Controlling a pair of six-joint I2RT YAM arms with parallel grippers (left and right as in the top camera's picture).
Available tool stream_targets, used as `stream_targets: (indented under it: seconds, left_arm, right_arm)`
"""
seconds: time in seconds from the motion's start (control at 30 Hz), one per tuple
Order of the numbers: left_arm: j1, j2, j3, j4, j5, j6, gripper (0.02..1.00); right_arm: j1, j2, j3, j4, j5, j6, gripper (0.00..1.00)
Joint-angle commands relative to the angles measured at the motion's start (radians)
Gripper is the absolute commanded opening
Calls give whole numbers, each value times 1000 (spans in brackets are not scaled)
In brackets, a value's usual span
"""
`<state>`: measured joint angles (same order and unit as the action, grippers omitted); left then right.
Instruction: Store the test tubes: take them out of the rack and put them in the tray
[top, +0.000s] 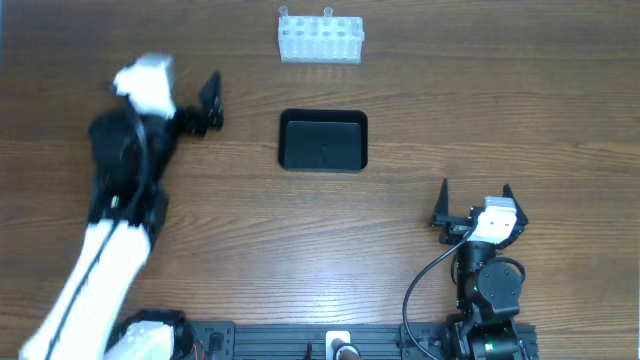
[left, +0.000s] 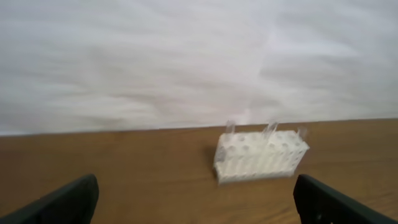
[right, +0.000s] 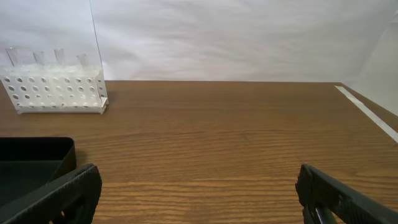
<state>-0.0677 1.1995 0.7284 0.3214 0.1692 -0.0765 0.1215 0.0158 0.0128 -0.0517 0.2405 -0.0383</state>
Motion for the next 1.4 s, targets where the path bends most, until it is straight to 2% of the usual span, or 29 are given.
stream_targets:
  seconds: [0.03, 0.5, 0.8, 1.0, 1.07, 1.4]
  left_arm:
    - [-56, 239, 213, -31, -24, -14, 998]
    - [-208, 872, 916, -341, -242, -37, 998]
    - [-232, 1030, 1061, -350, -266, -37, 991]
    - [-254, 1109, 1138, -362, -307, -37, 919]
    - [-258, 1117, 1138, -361, -321, -37, 864]
    - [-258, 1128, 1138, -398, -347, -89, 759]
  right_arm:
    - [6, -10, -7, -1, -8, -8, 993]
    - [6, -10, -7, -1, -8, -8, 991]
    - [6, -10, -7, -1, -8, -8, 991]
    - [6, -10, -7, -1, -8, -8, 993]
    - [6, -10, -7, -1, -8, -8, 993]
    - [6, -10, -7, -1, -8, -8, 991]
